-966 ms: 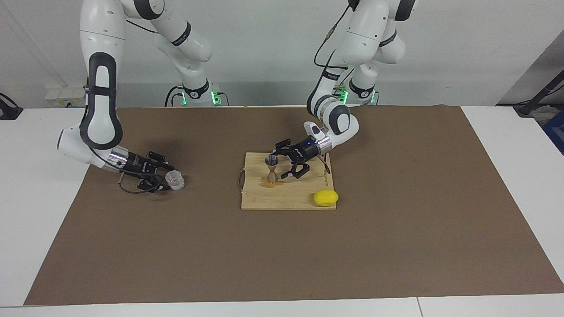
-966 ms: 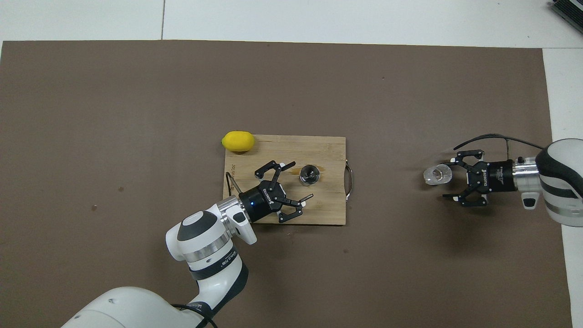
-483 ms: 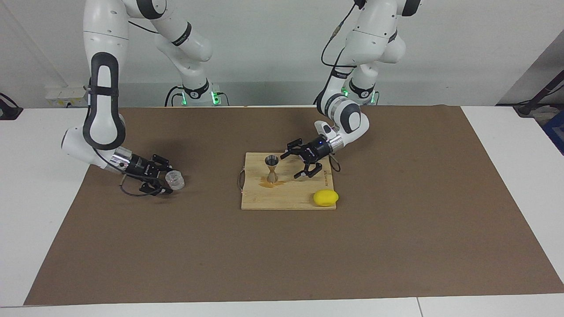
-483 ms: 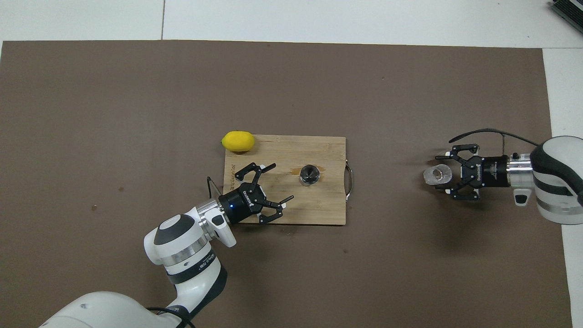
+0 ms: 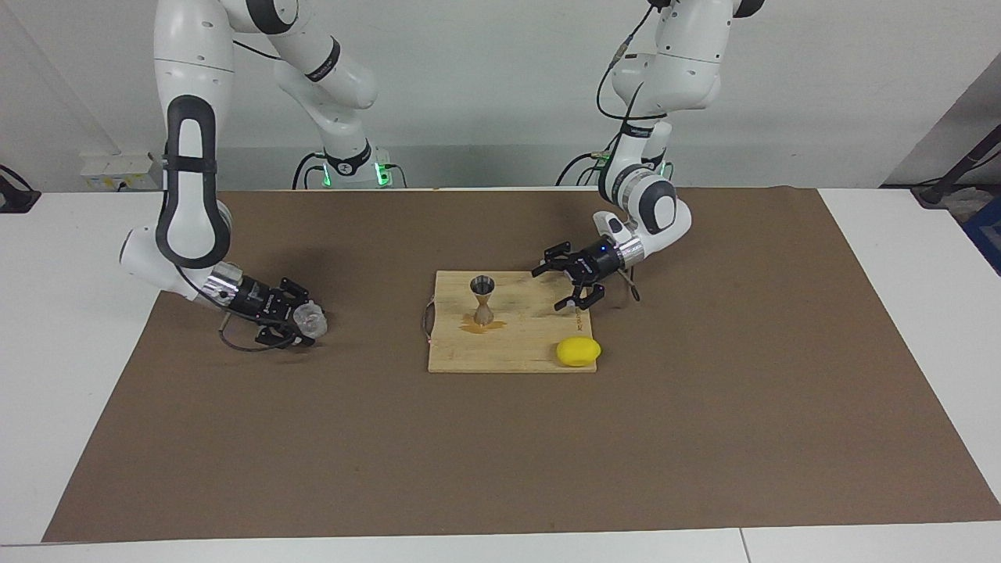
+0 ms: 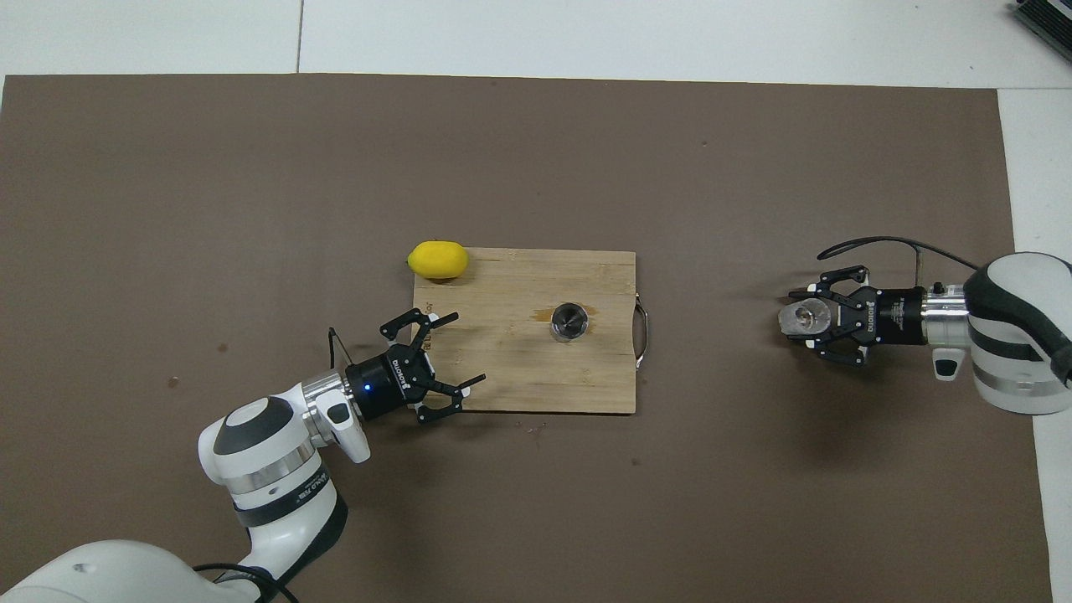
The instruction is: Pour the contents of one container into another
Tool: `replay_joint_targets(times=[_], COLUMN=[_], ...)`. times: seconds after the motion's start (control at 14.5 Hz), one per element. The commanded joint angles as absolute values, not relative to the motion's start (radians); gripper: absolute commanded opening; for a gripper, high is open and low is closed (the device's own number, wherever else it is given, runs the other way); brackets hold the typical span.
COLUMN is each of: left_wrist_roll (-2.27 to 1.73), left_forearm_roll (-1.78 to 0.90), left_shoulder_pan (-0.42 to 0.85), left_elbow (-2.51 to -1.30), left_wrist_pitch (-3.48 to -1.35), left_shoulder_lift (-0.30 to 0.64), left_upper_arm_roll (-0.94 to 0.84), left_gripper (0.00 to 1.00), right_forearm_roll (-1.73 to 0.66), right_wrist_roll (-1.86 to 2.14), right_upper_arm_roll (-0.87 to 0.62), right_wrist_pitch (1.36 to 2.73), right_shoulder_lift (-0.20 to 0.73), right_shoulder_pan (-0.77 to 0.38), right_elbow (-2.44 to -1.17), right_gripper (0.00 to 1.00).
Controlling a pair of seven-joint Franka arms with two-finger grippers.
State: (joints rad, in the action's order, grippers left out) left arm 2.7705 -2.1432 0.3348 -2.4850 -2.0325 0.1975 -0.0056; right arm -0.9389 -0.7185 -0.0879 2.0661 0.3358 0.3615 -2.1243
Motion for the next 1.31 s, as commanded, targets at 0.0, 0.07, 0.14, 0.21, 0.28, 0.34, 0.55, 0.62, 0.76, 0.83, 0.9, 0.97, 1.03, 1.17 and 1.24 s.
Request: replay_joint_targets(times=[0.0,0.07,0.14,0.21,0.28,0.34,0.55,0.62,0.76,0.83,0.9,0.97,1.03,1.17,1.24], left_wrist_roll=[2.936,2.936,2.935,2.935,2.933,2.931,2.893,2.875,2.849,2.835,2.803,2.768,2.745,2.731,2.697], left_forearm_roll=[-2.013,-1.959,-1.910,-1.855,-1.801,-1.745,-1.532,-1.453,-1.276,-1.197,-1.118,-1.035,-0.958,-0.846,-0.786], left_shoulder_pan=[0.223,0.189,0.160,0.128,0.100,0.068,-0.065,-0.113,-0.204,-0.250,-0.283,-0.314,-0.337,-0.380,-0.393], left_elbow=[-2.540,-2.543,-2.548,-2.548,-2.546,-2.540,-2.502,-2.476,-2.422,-2.396,-2.361,-2.315,-2.262,-2.147,-2.087], left_wrist_pitch=[-1.962,-1.945,-1.927,-1.918,-1.916,-1.905,-1.882,-1.867,-1.841,-1.818,-1.793,-1.783,-1.778,-1.754,-1.729], left_shoulder_lift=[0.160,0.153,0.152,0.149,0.147,0.147,0.153,0.158,0.166,0.169,0.175,0.190,0.201,0.227,0.238], left_upper_arm_roll=[-0.014,-0.012,-0.012,-0.011,-0.011,-0.011,-0.009,-0.009,-0.008,-0.008,-0.008,-0.008,-0.009,-0.006,-0.006], left_gripper=[1.00,1.00,1.00,1.00,1.00,1.00,1.00,1.00,1.00,1.00,1.00,1.00,1.00,1.00,1.00], right_forearm_roll=[-0.968,-0.968,-0.968,-0.968,-0.968,-0.966,-0.954,-0.947,-0.893,-0.868,-0.847,-0.830,-0.818,-0.773,-0.740], right_wrist_roll=[-0.736,-0.755,-0.776,-0.785,-0.796,-0.837,-0.942,-0.984,-1.037,-1.069,-1.090,-1.107,-1.127,-1.185,-1.222], right_upper_arm_roll=[-0.092,-0.092,-0.092,-0.094,-0.092,-0.092,-0.091,-0.089,-0.089,-0.089,-0.089,-0.090,-0.089,-0.089,-0.090], right_wrist_pitch=[2.080,2.082,2.080,2.082,2.085,2.092,2.115,2.132,2.154,2.157,2.155,2.154,2.151,2.145,2.140], right_shoulder_lift=[0.311,0.310,0.307,0.292,0.275,0.253,0.204,0.187,0.167,0.161,0.150,0.137,0.126,0.107,0.107], right_shoulder_pan=[0.362,0.362,0.361,0.350,0.327,0.305,0.230,0.197,0.147,0.124,0.112,0.098,0.078,0.037,0.020], right_elbow=[-2.145,-2.141,-2.135,-2.134,-2.134,-2.134,-2.134,-2.134,-2.132,-2.123,-2.120,-2.118,-2.118,-2.108,-2.094], right_gripper=[0.28,0.12,0.00,0.00,0.00,0.00,0.00,0.00,0.00,0.00,0.00,0.00,0.00,0.00,0.00])
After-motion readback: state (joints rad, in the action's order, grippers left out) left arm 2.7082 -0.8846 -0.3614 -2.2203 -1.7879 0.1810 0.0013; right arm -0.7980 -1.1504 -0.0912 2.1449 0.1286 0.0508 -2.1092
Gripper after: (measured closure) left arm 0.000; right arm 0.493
